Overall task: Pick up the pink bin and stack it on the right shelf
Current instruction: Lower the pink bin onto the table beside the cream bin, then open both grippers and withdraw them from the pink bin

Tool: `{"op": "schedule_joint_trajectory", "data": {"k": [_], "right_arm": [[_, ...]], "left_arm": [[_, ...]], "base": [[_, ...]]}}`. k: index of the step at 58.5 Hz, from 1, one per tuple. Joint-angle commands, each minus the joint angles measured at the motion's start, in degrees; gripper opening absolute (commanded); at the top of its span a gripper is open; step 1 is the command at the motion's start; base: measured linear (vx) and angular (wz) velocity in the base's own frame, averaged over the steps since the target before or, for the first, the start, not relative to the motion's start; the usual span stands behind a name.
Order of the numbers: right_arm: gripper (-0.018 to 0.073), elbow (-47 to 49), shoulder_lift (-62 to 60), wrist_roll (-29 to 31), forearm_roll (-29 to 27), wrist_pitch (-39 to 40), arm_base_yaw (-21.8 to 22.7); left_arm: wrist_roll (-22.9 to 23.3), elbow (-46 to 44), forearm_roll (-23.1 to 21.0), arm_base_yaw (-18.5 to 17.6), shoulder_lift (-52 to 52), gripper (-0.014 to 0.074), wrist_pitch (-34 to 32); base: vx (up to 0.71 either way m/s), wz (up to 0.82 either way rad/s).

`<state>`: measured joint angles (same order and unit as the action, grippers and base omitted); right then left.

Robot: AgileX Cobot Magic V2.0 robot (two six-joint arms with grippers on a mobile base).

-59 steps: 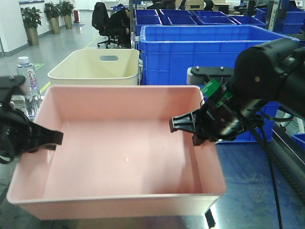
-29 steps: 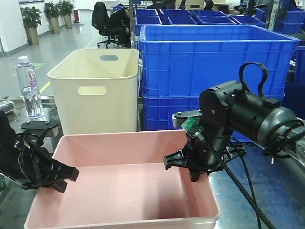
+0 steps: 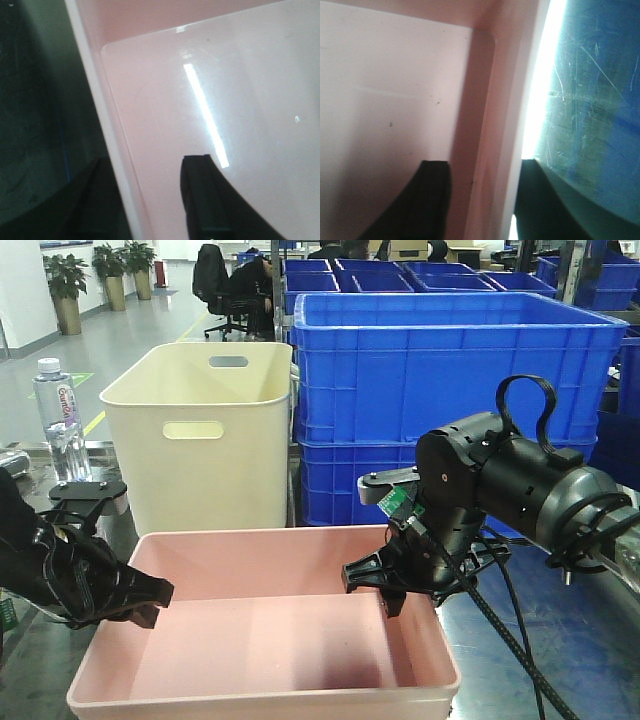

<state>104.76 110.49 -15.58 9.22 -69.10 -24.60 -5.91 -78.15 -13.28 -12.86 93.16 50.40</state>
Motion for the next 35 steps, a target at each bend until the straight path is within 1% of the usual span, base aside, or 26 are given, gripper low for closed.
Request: {"op": "schedule_joint_trajectory", "data": {"k": [1,6,15,19,22,24,27,29,32,35], "right_arm": [[0.0467,1.89,-3.34,0.58,1.10,1.40,0.17],[0.0485,2.34,-3.99,0.58,1.41,0.33,0.17],[0.0480,3.05,-7.92,0.63,2.98,-0.26,0.17],[0.0459,3.05,-10.32,0.63,3.82,-0.26,0.17],[0.0429,3.05,-12.29,0.83,4.47,-0.26,0.17],[0.0400,3.00,-13.47,1.10,4.62,-0.26,0.17],[0.0330,2.94,-15.32,1.99,4.62,-0.32,0.17],[0.0278,2.86,-16.82,3.12,4.62,-0.31,0.17],[0.0169,2.59,-19.03,4.30,4.62,-0.43,0.12],[0.0010,1.09,-21.86,4.49,5.21,-0.10,0.12]], "left_arm": [[-0.11,-2.19,-1.42,-0.43,-3.20,0.0455,-3.02],[-0.11,-2.27,-1.19,-0.43,-4.36,0.0452,-2.89],[-0.11,-2.85,1.65,-0.43,-8.95,0.0443,-2.59],[-0.11,-2.85,3.14,-0.43,-11.79,0.0420,-2.66],[-0.11,-2.77,4.45,-0.43,-14.18,0.0380,-2.78],[-0.11,-2.62,5.30,-0.43,-16.08,0.0352,-2.88],[-0.11,-2.33,6.17,-0.43,-18.39,0.0300,-3.05],[-0.11,-1.92,6.50,-0.43,-20.08,0.0248,-3.53],[-0.11,-0.41,6.57,-0.43,-23.36,0.0165,-4.73],[-0.11,2.22,6.51,-0.43,-28.10,0.0067,-6.83]], "base": [[0.00,0.00],[0.00,0.00],[0.00,0.00],[0.00,0.00],[0.00,0.00],[0.00,0.00],[0.00,0.00],[0.00,0.00],[0.00,0.00],[0.00,0.00]]}}
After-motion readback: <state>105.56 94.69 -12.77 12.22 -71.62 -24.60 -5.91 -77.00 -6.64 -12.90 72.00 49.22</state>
